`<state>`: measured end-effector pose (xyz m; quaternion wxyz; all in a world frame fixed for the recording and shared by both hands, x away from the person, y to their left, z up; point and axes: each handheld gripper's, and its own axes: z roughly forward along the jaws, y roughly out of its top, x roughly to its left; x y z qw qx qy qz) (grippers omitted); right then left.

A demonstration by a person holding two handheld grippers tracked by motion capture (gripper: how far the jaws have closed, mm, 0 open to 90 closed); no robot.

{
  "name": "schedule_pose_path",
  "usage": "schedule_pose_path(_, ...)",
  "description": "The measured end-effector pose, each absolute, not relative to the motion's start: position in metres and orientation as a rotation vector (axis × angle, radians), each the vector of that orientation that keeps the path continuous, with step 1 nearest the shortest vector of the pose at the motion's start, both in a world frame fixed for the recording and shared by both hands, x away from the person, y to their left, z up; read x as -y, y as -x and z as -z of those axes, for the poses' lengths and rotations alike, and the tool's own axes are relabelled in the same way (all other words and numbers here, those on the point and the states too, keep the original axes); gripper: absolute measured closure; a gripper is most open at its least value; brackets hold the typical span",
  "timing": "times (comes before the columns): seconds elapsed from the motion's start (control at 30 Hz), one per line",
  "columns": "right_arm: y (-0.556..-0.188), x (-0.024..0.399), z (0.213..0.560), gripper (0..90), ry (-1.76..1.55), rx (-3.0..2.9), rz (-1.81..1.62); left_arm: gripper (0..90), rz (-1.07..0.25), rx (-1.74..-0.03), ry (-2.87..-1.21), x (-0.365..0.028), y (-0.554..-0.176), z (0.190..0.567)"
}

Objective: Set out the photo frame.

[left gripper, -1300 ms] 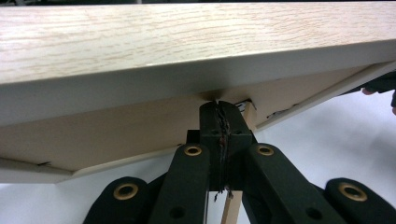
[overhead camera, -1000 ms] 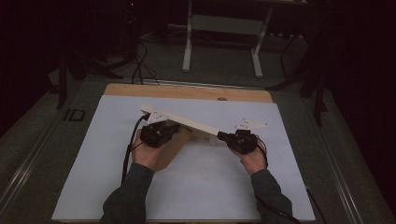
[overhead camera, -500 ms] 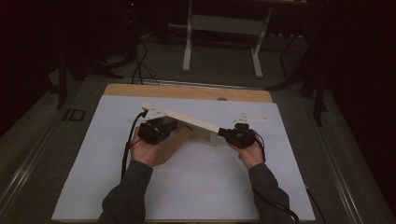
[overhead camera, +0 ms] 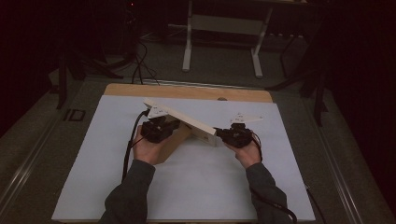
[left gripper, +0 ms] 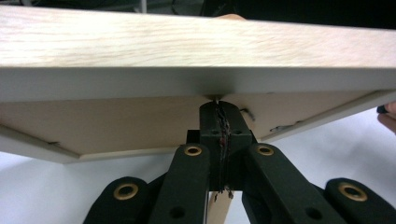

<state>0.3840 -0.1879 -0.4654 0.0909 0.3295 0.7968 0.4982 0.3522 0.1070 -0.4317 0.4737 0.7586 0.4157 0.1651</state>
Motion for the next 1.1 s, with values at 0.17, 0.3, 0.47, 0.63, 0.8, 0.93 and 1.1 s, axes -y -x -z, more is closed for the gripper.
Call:
schedule_pose_path(0.17, -0.383, 0.187, 0.465, 90.0, -0.978, -2.366, -1.482, 90.0, -0.410, -0.998, -1.865, -0.102, -0.350, 0.429)
schedule_pose_path(0.3, -0.383, 0.187, 0.465, 90.0, -0.978, -2.367, -1.482, 90.0, -0.403, -0.995, -1.865, -0.100, -0.349, 0.429)
schedule_pose_path(0.47, -0.382, 0.187, 0.465, 90.0, -0.977, -2.368, -1.483, 90.0, -0.396, -0.990, -1.873, -0.096, -0.349, 0.430)
schedule_pose_path(0.63, -0.382, 0.187, 0.465, 90.0, -0.976, -2.370, -1.481, 90.0, -0.394, -0.983, -1.882, -0.091, -0.348, 0.431)
schedule_pose_path(0.8, -0.381, 0.186, 0.465, 90.0, -0.974, -2.366, -1.491, 90.0, -0.395, -0.979, -1.887, -0.088, -0.348, 0.431)
schedule_pose_path(0.93, -0.381, 0.186, 0.465, 90.0, -0.977, -2.365, -1.506, 90.0, -0.394, -0.975, -1.892, -0.086, -0.347, 0.432)
schedule_pose_path(1.1, -0.380, 0.184, 0.464, 90.0, -0.969, -2.367, -1.520, 90.0, -0.382, -0.947, -1.904, -0.079, -0.343, 0.430)
